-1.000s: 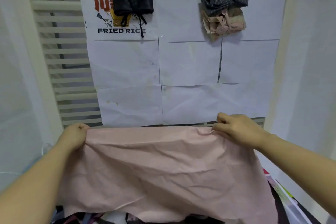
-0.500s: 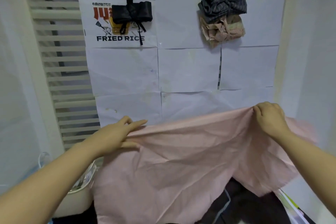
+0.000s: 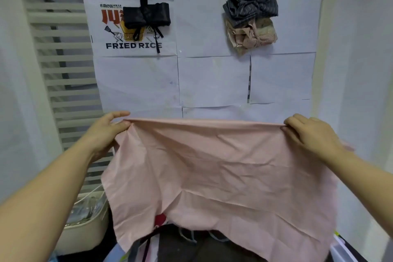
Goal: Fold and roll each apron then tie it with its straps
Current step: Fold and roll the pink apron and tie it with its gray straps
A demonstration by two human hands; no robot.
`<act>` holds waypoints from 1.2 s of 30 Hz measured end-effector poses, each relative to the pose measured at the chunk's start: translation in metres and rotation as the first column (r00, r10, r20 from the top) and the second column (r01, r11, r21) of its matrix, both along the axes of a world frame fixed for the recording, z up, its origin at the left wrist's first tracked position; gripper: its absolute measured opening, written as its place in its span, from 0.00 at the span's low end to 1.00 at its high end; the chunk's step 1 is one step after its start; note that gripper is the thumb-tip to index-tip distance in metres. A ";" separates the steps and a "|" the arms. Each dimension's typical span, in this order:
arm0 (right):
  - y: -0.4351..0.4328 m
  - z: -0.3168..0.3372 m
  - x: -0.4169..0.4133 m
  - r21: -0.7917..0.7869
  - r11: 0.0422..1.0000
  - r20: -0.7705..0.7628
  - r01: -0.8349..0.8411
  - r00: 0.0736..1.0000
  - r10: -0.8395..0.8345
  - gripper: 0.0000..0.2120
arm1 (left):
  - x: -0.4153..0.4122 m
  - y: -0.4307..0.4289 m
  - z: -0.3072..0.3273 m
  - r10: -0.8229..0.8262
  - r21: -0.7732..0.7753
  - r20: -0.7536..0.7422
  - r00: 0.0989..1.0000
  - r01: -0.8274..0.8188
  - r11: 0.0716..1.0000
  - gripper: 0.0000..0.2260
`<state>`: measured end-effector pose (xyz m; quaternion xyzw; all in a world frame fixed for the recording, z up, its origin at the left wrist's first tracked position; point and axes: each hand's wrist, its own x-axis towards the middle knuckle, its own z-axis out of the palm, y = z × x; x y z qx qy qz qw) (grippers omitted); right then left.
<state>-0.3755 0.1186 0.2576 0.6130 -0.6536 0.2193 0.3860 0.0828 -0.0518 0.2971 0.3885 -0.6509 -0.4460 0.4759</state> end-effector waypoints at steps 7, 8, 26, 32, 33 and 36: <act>-0.015 0.012 0.017 0.526 0.827 0.248 0.198 0.894 -0.372 0.10 | -0.030 0.015 0.024 0.339 -0.498 0.384 0.859 -0.117 0.860 0.18; -0.015 0.014 0.025 0.682 0.714 0.215 0.158 0.890 -0.402 0.11 | -0.035 0.020 0.029 0.343 -0.540 0.382 0.858 -0.094 0.837 0.19; 0.005 0.078 0.174 -0.076 0.516 0.987 -0.853 0.010 0.161 0.08 | -0.069 0.082 0.086 0.268 -0.616 0.638 0.722 0.270 0.740 0.23; 0.029 0.104 0.171 0.086 0.596 0.891 -0.798 0.329 0.312 0.19 | -0.065 0.064 0.050 0.462 -0.546 0.780 0.421 0.098 0.832 0.05; 0.033 0.108 0.172 0.118 0.604 0.871 -0.788 0.374 0.318 0.19 | -0.065 0.061 0.049 0.526 -0.592 0.735 0.427 0.028 0.805 0.04; 0.046 0.121 0.169 0.144 0.639 0.834 -0.756 0.440 0.333 0.18 | -0.067 0.052 0.051 0.632 -0.646 0.557 0.539 -0.197 0.737 0.04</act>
